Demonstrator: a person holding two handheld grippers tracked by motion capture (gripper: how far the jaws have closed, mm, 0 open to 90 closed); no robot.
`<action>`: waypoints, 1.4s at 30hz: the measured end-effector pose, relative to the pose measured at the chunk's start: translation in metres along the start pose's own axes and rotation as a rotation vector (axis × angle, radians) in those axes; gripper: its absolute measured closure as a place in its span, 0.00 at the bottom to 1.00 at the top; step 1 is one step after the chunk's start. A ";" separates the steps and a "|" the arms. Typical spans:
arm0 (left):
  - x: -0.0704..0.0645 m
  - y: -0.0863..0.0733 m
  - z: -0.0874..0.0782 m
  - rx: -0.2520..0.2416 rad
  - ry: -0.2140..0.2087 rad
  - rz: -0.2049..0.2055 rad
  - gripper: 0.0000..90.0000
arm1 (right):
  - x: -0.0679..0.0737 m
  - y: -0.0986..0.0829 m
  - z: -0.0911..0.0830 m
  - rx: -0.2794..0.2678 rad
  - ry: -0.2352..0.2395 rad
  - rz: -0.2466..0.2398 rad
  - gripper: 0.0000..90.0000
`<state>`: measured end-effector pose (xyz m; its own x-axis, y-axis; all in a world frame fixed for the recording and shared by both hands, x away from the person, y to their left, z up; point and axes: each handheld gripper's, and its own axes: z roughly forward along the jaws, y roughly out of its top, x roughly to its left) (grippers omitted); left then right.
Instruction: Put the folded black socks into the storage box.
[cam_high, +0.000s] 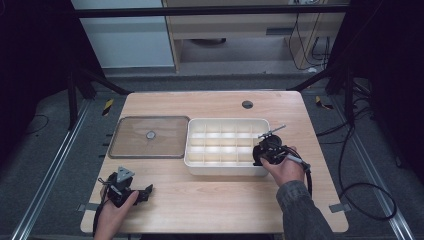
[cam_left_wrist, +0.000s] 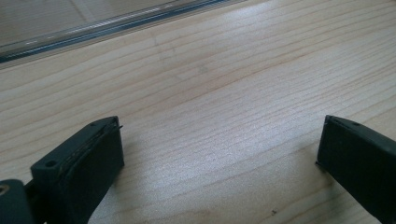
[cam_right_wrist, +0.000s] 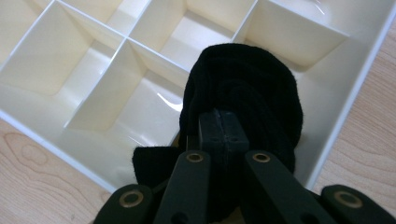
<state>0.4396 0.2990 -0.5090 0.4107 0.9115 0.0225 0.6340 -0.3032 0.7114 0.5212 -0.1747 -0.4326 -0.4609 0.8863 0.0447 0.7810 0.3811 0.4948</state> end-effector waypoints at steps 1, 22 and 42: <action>0.000 0.000 0.000 0.002 0.000 0.001 0.00 | 0.000 0.000 0.000 0.002 0.000 -0.001 1.00; -0.001 0.000 -0.001 0.003 -0.001 0.007 0.00 | 0.002 -0.002 0.002 0.008 -0.012 0.012 1.00; -0.001 0.000 -0.001 0.003 -0.005 0.008 0.00 | 0.002 0.002 0.003 0.042 -0.011 0.032 1.00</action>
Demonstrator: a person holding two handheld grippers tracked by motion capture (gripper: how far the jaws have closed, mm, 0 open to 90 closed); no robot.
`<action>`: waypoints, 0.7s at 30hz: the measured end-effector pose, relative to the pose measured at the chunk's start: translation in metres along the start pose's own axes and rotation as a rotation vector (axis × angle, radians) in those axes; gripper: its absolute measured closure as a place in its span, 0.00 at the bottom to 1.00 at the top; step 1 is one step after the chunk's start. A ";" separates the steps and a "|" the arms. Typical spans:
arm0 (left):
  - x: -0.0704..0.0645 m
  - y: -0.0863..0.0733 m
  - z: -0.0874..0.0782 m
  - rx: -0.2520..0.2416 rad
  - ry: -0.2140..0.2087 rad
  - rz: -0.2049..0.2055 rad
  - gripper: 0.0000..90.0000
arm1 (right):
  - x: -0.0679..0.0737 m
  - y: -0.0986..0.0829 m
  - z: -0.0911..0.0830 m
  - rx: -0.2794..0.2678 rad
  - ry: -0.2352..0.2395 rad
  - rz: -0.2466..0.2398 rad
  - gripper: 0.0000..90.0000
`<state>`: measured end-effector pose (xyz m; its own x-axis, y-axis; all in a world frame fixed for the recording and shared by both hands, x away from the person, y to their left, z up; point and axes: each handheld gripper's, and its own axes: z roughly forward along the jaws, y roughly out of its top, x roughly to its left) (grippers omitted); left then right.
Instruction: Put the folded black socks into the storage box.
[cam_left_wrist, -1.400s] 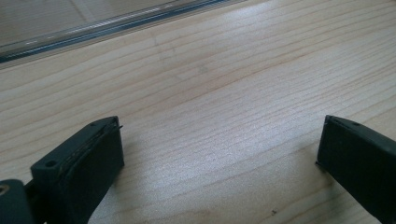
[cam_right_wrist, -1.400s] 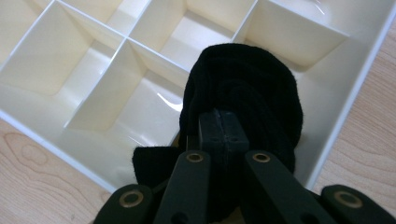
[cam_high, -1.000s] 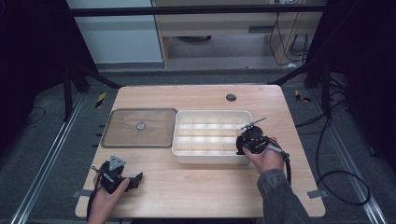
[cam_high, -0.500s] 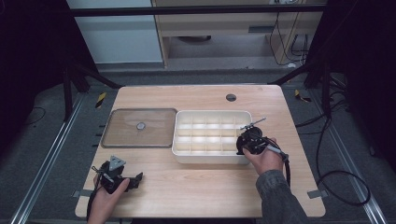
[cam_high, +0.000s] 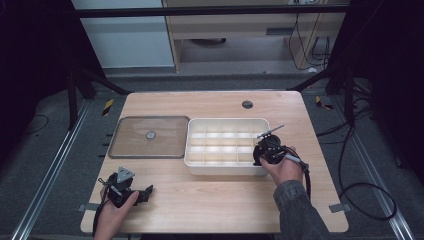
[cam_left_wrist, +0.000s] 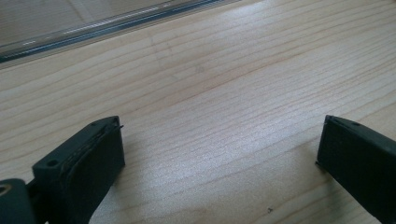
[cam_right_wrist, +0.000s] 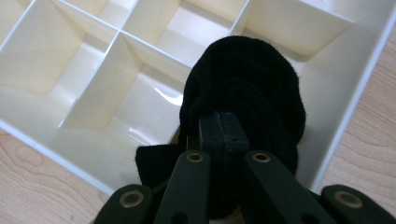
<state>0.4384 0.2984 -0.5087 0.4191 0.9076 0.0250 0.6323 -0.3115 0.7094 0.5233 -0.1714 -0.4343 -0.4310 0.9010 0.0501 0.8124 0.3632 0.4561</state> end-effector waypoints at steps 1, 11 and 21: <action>0.000 0.000 0.000 0.000 0.000 0.000 0.00 | 0.000 0.000 0.000 0.001 0.000 0.000 1.00; 0.000 0.000 0.000 0.000 -0.001 0.001 0.00 | 0.001 0.001 0.003 0.025 -0.015 -0.005 1.00; 0.000 0.000 0.000 0.001 -0.003 0.006 0.00 | 0.002 0.004 0.008 0.056 -0.024 -0.004 1.00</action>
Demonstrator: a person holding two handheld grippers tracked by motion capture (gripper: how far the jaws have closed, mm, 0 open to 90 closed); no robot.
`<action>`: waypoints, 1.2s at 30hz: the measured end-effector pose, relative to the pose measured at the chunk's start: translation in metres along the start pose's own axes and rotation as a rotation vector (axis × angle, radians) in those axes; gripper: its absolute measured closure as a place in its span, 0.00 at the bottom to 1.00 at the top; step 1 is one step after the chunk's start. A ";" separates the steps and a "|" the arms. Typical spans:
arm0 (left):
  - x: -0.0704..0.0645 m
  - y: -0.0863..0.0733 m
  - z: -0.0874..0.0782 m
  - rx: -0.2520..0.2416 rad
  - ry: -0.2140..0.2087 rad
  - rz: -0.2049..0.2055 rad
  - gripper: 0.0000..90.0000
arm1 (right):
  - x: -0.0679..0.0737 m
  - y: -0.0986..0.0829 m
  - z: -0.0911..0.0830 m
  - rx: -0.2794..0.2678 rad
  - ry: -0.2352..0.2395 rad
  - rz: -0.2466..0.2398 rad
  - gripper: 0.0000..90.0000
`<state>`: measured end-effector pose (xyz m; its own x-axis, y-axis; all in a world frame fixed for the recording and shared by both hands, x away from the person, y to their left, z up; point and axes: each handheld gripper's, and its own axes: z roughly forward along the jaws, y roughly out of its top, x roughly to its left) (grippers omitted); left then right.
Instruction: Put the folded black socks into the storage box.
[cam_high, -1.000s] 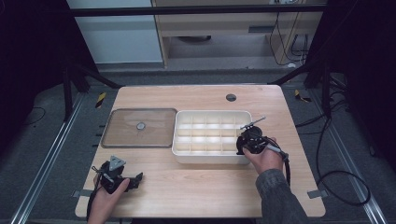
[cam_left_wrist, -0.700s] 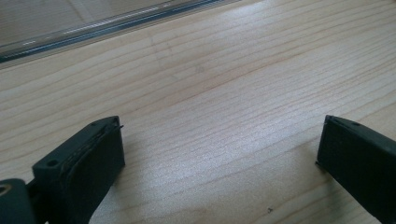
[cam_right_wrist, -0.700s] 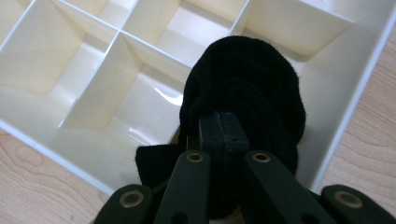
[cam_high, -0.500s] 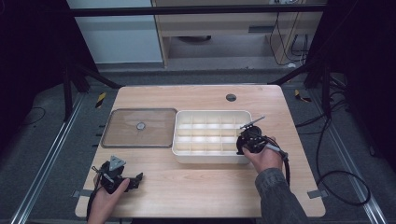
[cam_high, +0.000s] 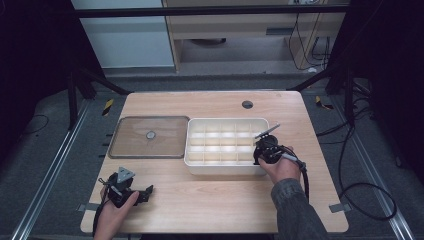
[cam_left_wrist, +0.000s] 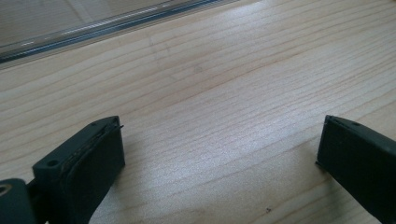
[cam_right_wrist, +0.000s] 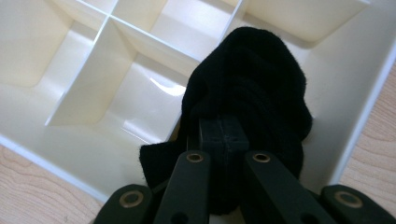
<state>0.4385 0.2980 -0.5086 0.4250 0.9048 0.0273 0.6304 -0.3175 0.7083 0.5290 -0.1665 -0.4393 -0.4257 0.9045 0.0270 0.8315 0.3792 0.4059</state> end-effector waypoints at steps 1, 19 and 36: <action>0.000 0.000 0.000 0.000 0.000 0.001 0.00 | 0.000 0.000 0.000 -0.001 0.001 0.000 1.00; -0.001 0.000 0.000 -0.001 -0.002 0.000 0.00 | -0.001 0.002 0.004 0.018 0.004 0.008 1.00; -0.001 0.000 0.000 -0.002 -0.006 0.003 0.00 | -0.002 0.002 0.004 0.025 0.014 0.009 1.00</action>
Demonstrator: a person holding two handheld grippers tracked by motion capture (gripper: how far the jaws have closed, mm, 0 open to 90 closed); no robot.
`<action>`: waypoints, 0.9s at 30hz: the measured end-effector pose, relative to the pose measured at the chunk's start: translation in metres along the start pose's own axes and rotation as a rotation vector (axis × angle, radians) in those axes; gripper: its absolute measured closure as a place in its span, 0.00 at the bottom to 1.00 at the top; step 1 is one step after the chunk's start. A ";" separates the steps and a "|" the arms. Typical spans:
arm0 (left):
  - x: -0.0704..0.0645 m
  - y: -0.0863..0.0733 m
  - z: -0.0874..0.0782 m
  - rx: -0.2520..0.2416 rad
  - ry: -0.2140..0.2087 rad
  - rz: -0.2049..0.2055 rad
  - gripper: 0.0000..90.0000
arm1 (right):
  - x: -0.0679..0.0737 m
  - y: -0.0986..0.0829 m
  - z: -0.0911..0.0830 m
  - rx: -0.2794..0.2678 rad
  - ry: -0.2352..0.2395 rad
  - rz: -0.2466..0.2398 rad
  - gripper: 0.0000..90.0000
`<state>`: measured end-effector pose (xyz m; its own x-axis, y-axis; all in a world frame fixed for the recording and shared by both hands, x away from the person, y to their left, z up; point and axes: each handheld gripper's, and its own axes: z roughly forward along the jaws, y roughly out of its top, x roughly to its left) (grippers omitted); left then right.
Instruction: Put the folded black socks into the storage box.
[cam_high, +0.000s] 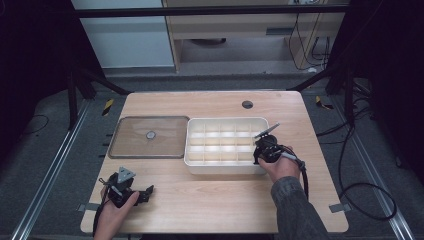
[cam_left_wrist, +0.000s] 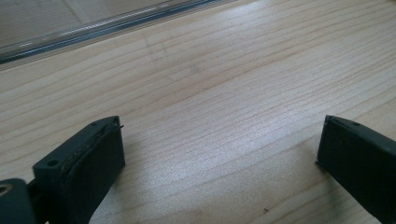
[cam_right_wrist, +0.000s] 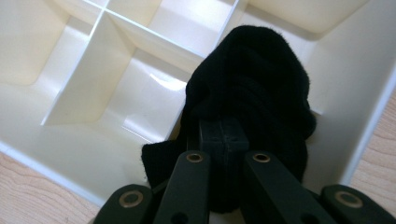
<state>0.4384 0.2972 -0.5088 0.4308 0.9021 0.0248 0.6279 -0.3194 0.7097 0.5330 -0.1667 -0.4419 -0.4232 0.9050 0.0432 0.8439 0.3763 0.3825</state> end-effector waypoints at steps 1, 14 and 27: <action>0.000 0.000 0.000 0.000 0.000 0.000 0.00 | 0.000 0.000 -0.001 -0.004 -0.003 -0.003 1.00; 0.000 0.000 0.000 0.000 0.000 0.002 0.00 | -0.002 -0.004 -0.013 -0.063 0.014 -0.009 1.00; 0.000 0.000 0.000 -0.002 0.000 0.001 0.00 | -0.005 -0.003 -0.038 -0.178 0.024 -0.013 1.00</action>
<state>0.4387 0.2966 -0.5089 0.4312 0.9019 0.0258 0.6265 -0.3198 0.7108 0.5200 -0.1800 -0.4083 -0.4430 0.8946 0.0586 0.7674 0.3447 0.5406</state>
